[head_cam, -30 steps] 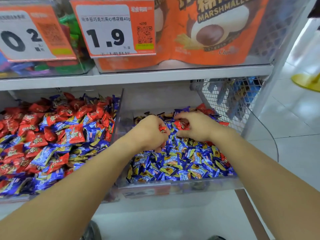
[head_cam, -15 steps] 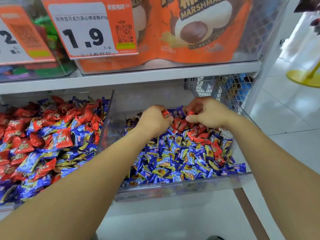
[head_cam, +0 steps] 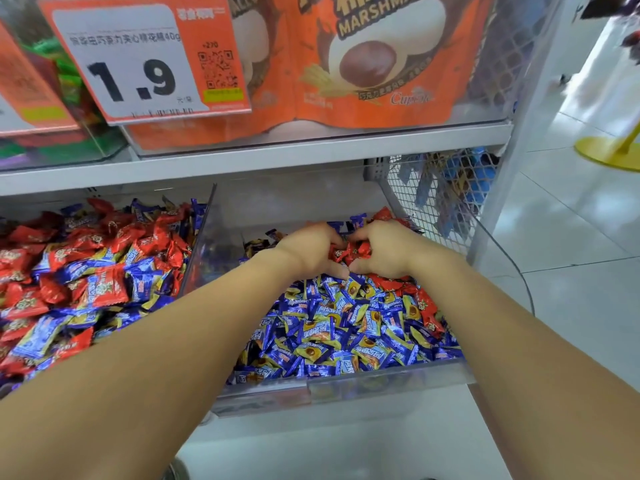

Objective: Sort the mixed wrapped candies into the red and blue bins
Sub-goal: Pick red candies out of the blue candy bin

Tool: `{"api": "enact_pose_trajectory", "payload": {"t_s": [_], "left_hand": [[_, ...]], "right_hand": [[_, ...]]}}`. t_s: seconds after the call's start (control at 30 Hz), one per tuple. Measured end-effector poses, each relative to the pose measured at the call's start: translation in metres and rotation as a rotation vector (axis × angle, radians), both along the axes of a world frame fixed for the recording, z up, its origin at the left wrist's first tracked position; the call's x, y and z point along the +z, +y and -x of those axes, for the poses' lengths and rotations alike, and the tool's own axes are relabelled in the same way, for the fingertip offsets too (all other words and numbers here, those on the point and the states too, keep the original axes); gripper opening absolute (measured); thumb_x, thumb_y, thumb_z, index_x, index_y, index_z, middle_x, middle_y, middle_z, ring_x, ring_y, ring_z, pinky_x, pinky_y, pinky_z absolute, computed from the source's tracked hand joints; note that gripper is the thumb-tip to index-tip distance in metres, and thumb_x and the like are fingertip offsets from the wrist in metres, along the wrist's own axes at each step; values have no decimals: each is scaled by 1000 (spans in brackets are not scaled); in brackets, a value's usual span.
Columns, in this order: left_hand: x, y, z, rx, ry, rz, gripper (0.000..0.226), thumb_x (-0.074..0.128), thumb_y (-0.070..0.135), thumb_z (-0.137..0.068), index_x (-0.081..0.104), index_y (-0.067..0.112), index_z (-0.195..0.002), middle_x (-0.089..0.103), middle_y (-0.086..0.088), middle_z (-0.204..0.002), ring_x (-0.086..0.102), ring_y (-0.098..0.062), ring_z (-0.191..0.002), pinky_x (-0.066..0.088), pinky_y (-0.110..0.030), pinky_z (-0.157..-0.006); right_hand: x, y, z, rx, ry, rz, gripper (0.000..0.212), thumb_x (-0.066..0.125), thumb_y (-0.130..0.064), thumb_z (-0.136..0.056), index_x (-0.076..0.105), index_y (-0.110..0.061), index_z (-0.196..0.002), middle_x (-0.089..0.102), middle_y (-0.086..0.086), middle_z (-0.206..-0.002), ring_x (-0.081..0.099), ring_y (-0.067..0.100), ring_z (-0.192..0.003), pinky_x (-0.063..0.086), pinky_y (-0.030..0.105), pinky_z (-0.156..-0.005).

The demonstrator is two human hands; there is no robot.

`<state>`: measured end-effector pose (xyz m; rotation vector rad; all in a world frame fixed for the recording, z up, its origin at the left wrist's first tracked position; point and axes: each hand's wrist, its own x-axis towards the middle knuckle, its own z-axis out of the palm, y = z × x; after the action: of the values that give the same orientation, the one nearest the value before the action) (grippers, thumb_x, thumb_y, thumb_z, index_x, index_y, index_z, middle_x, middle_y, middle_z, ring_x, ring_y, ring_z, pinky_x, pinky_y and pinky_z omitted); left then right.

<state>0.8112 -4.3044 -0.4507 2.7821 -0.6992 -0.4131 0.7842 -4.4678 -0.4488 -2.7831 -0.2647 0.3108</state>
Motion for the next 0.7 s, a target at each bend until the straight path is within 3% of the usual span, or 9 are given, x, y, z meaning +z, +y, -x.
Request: {"api": "enact_pose_trajectory", "payload": {"t_s": [0.1, 0.23, 0.3, 0.5, 0.57, 0.7], "left_hand": [[-4, 1, 1, -18, -16, 40, 58, 82, 38, -76, 65, 20, -128, 68, 0, -121, 63, -22, -106, 49, -33, -90], [-7, 1, 2, -43, -70, 61, 42, 80, 37, -78, 71, 24, -117, 72, -1, -106, 65, -21, -92, 50, -31, -79], [-6, 2, 4, -32, -99, 61, 36, 78, 37, -81, 72, 24, -114, 70, 0, -101, 61, -18, -85, 45, -28, -71], [4, 7, 10, 144, -8, 236, 16, 60, 27, -95, 69, 17, -104, 72, -4, -84, 68, -16, -52, 54, -25, -52], [9, 5, 12, 179, 45, 285, 13, 58, 25, -96, 65, 16, -102, 71, -4, -82, 67, -17, -51, 55, -29, -51], [11, 2, 13, 177, 105, 269, 16, 65, 31, -94, 56, 18, -98, 69, -3, -72, 63, -12, -45, 49, -27, -50]], "right_hand": [[-4, 1, -2, -7, -32, 3, 62, 81, -37, -81, 58, -18, -135, 59, 7, -134, 53, 27, -124, 44, 32, -100], [-6, -2, 0, -26, -109, -60, 33, 85, -31, -76, 68, -18, -100, 63, -3, -100, 60, 20, -100, 42, 27, -78], [-4, -1, 4, -31, -147, -79, 23, 85, -27, -76, 70, -18, -91, 63, -5, -92, 59, 15, -89, 38, 24, -73], [10, -6, 12, -99, -209, -131, 12, 83, -21, -76, 72, -22, -82, 55, -17, -73, 55, 8, -75, 35, 18, -56], [16, -11, 14, -138, -181, -189, 15, 86, -23, -74, 72, -23, -80, 57, -18, -73, 53, 1, -69, 34, 14, -54], [29, -22, 19, -197, -127, -280, 18, 88, -25, -71, 74, -23, -82, 67, -10, -81, 58, 3, -70, 42, 20, -57]]}}
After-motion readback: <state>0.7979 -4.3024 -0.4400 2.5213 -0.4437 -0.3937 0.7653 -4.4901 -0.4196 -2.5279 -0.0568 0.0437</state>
